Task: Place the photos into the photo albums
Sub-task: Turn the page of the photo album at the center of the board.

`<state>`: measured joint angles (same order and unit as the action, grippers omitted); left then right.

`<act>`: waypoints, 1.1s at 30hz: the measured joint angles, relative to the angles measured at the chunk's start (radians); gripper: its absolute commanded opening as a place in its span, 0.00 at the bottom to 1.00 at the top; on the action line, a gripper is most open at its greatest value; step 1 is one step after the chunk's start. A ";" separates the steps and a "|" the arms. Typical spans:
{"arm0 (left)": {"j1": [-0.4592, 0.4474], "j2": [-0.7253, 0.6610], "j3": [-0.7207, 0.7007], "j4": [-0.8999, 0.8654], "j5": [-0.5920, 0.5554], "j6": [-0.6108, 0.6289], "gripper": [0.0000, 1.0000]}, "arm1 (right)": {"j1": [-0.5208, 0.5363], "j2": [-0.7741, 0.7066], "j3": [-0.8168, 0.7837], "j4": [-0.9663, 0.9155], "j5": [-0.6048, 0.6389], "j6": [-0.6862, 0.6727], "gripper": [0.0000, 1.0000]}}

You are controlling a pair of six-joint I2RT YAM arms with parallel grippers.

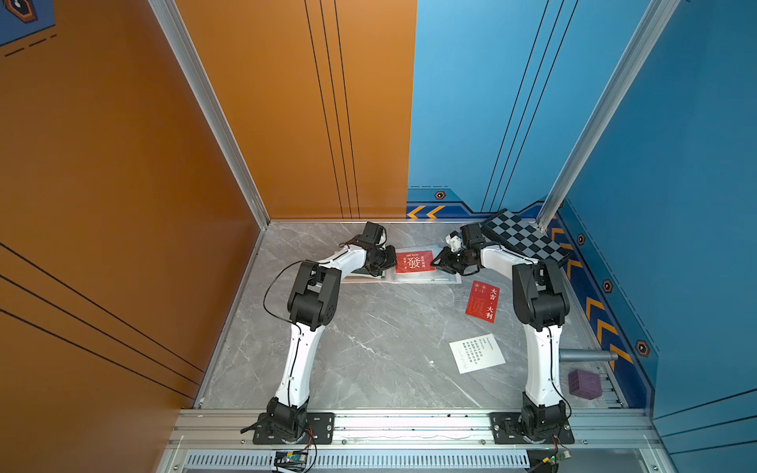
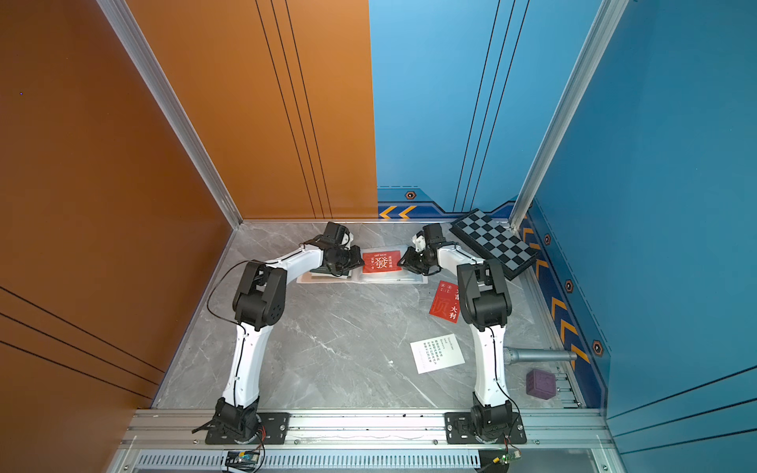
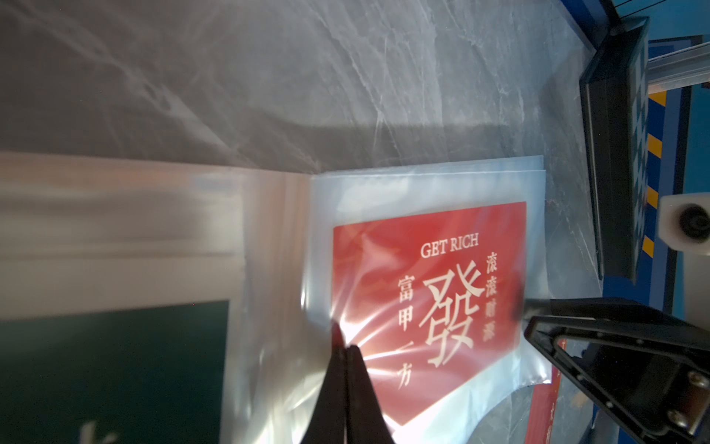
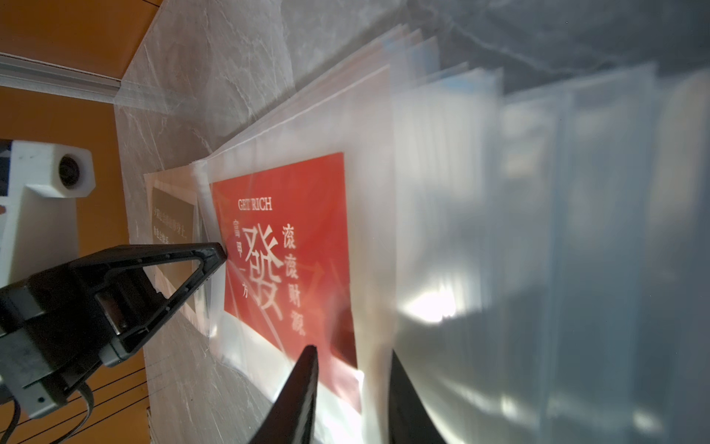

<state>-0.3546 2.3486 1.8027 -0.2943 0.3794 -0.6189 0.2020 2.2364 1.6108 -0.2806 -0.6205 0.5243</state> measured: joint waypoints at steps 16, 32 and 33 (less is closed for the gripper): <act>0.000 0.000 0.000 0.000 0.000 0.000 0.06 | 0.002 0.006 -0.006 0.067 -0.069 0.076 0.30; 0.000 0.000 0.000 0.000 0.004 0.000 0.07 | 0.028 -0.070 -0.008 0.111 -0.123 0.135 0.30; 0.000 0.000 0.000 0.000 0.004 0.000 0.07 | 0.030 -0.075 -0.008 0.117 -0.129 0.137 0.31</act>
<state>-0.3546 2.3486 1.8027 -0.2947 0.3836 -0.6193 0.2321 2.1616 1.6024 -0.1638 -0.7498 0.6617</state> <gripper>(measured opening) 0.065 0.304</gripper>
